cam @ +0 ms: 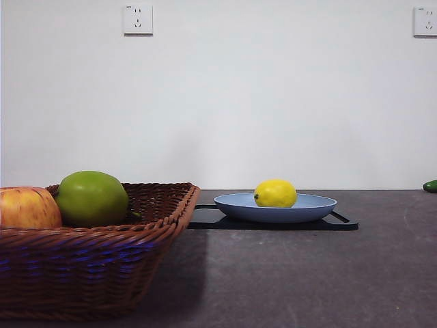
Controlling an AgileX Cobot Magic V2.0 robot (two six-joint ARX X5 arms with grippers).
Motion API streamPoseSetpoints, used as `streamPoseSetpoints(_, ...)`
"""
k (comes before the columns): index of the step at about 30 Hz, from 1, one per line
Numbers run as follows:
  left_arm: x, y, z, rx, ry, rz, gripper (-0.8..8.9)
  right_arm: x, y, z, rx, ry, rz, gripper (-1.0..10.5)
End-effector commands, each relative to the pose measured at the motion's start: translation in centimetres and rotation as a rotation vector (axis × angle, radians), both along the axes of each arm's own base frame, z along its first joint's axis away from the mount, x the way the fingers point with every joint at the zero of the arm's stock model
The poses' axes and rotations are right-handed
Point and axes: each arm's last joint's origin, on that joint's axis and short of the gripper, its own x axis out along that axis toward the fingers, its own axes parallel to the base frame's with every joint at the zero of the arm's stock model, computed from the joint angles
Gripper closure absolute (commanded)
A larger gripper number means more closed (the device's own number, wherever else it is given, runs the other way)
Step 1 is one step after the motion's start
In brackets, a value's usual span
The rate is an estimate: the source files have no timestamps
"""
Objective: Take the lemon from the basket,put the lemon in the plate,hand out the plate
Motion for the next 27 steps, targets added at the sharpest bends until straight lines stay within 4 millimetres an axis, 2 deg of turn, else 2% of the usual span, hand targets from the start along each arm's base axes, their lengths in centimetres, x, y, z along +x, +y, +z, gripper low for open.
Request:
streamPoseSetpoints(1,0.3,1.1,-1.1,-0.063,-0.012,0.009,8.08,-1.3,0.7,-0.3,0.002,-0.087,0.04,9.4)
streamPoseSetpoints(4,-0.3,2.6,-3.0,-0.132,-0.06,0.053,8.08,-3.2,0.9,-1.4,0.043,-0.184,0.076,9.4)
streamPoseSetpoints(11,-3.9,4.9,-6.7,-0.198,-0.116,0.049,8.08,-5.7,0.8,-6.9,0.062,-0.287,0.003,9.4)
streamPoseSetpoints(22,-9.3,7.3,-13.0,-0.358,-0.209,0.095,8.08,-7.2,0.4,-16.6,0.103,-0.324,-0.009,9.4)
streamPoseSetpoints(25,-10.2,7.8,-14.0,-0.4,-0.24,0.129,8.08,-7.2,0.4,-18.0,0.127,-0.325,-0.017,9.4)
streamPoseSetpoints(27,-10.5,7.9,-14.1,-0.402,-0.242,0.124,8.07,-7.1,0.4,-18.1,0.155,-0.31,-0.032,9.4)
